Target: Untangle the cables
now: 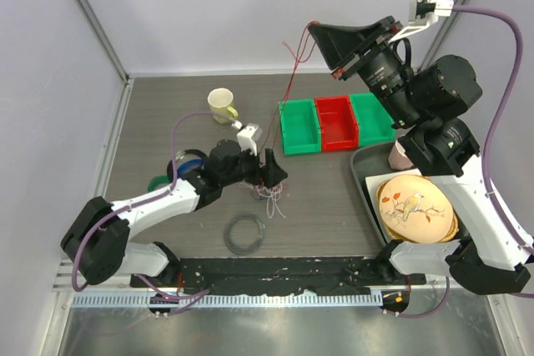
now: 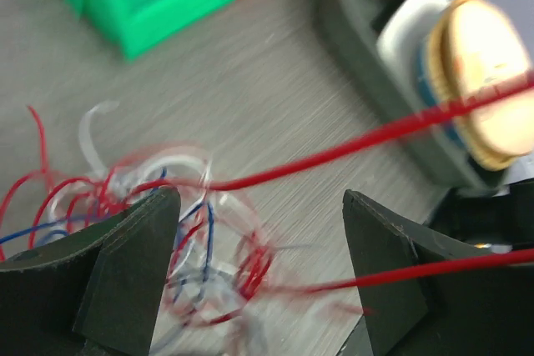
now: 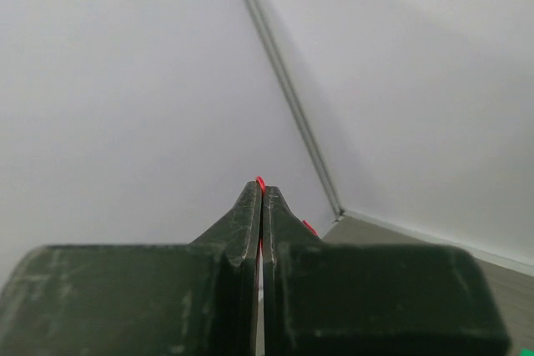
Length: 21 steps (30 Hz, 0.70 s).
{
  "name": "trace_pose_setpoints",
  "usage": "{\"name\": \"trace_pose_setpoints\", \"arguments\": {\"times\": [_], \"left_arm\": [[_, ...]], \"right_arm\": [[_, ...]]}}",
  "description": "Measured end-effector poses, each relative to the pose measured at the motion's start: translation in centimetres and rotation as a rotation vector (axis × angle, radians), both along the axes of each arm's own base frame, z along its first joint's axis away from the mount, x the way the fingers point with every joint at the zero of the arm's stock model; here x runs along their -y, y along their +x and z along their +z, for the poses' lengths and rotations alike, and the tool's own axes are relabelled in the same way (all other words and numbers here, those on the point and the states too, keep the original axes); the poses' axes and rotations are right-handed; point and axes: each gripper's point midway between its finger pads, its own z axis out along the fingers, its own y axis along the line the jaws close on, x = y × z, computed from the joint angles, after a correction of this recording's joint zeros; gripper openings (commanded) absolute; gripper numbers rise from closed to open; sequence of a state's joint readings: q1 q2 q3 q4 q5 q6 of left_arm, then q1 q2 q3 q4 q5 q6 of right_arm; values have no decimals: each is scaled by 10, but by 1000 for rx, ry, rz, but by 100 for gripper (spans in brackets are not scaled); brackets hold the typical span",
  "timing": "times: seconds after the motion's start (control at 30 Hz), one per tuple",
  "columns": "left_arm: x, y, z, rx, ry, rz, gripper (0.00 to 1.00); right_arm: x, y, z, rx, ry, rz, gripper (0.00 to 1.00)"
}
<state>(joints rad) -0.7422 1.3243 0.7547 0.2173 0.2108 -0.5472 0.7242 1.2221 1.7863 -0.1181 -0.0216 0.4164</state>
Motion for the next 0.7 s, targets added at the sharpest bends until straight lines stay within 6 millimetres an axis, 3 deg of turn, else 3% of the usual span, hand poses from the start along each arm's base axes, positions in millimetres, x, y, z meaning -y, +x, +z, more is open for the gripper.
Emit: {"name": "trace_pose_setpoints", "arguments": {"times": [0.1, 0.23, 0.3, 0.7], "left_arm": [[-25, -13, -56, -101, 93, 69, 84], [-65, -36, -107, -207, 206, 166, 90], [-82, -41, -110, -208, 232, 224, 93], [-111, -36, -75, -133, 187, 377, 98]], "right_arm": [[21, 15, 5, -19, 24, -140, 1], [49, 31, 15, -23, 48, -313, 1], [59, 35, 17, -25, 54, -375, 1], [107, 47, 36, 7, 16, -660, 1]]}}
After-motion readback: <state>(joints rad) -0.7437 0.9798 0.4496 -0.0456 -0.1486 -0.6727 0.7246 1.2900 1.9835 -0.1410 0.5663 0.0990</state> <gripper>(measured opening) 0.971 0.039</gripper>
